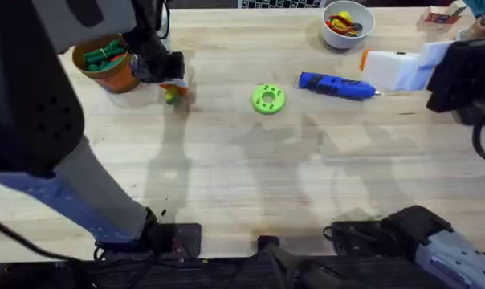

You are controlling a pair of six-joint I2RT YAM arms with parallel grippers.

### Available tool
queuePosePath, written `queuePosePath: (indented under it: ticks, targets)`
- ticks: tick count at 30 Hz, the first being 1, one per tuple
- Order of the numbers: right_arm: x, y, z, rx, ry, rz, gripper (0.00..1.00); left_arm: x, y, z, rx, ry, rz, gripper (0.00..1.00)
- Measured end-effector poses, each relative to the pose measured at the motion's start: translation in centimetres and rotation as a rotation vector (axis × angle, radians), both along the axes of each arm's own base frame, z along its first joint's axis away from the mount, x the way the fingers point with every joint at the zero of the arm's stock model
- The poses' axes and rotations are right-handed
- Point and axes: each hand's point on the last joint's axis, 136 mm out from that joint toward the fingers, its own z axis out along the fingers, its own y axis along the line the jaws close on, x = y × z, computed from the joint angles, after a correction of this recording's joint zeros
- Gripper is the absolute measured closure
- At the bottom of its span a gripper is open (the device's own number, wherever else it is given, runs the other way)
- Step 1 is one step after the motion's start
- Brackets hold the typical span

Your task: Pick up the gripper from the table and insert it into the empty holder that is missing its gripper. Then pick up a screw, insert it into the mounting hole, and use the screwdriver to tighten it. Finally, clean up the table by picking up the vegetable and placing it into the bucket.

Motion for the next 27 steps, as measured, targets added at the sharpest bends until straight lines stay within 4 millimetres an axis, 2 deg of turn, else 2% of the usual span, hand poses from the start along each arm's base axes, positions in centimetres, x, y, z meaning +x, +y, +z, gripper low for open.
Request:
queuePosePath:
  ticks: [3, 7, 9, 11, 14, 17, 22, 27]
  targets:
    - [0.0, 0.0, 0.0, 0.0, 0.0, 0.0, 0.008, 0.1, 0.0, 2.6, -0.002, -0.039, 0.008, 0.969]
    - [0.0, 0.0, 0.0, 0.0, 0.0, 0.0, 0.008, 1.4, 0.7, 9.0, -0.004, -0.181, 0.025, 0.969]
    - [0.0, 0.0, 0.0, 0.0, 0.0, 0.0, 0.007, 1.8, 1.7, 12.6, 0.0, -0.258, 0.049, 0.969]
    - [0.0, 0.0, 0.0, 0.0, 0.001, 0.0, 0.007, 2.0, 3.2, 15.4, 0.011, -0.321, 0.079, 0.969]
    - [-0.1, 0.0, -0.2, -0.003, 0.009, 0.0, 0.008, 2.4, 5.8, 18.1, 0.04, -0.396, 0.115, 0.969]
    - [-0.1, 0.0, -0.2, -0.003, 0.009, 0.0, 0.007, 2.6, 8.5, 18.2, 0.067, -0.409, 0.145, 0.969]
    - [-0.1, 0.0, -0.2, -0.003, 0.009, 0.0, 0.008, 3.2, 12.3, 15.4, 0.089, -0.357, 0.196, 0.969]
    - [-0.1, 0.0, -0.2, -0.003, 0.009, 0.0, 0.008, 3.9, 13.7, 12.2, 0.086, -0.297, 0.214, 0.969]
